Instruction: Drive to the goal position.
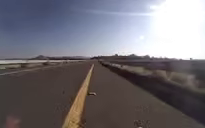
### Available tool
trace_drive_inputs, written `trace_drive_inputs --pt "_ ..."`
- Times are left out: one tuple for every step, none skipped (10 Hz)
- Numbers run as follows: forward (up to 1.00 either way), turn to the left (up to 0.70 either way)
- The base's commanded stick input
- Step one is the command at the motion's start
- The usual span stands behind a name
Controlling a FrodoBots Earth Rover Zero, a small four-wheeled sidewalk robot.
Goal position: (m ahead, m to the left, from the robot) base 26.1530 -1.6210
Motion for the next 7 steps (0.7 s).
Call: trace_drive_inputs --pt "0.7 0.0" --pt "0.7 0.0" --pt "0.7 0.0" --pt "0.7 0.0" --pt "0.7 0.0" --pt "0.7 0.0" --pt "0.7 0.0"
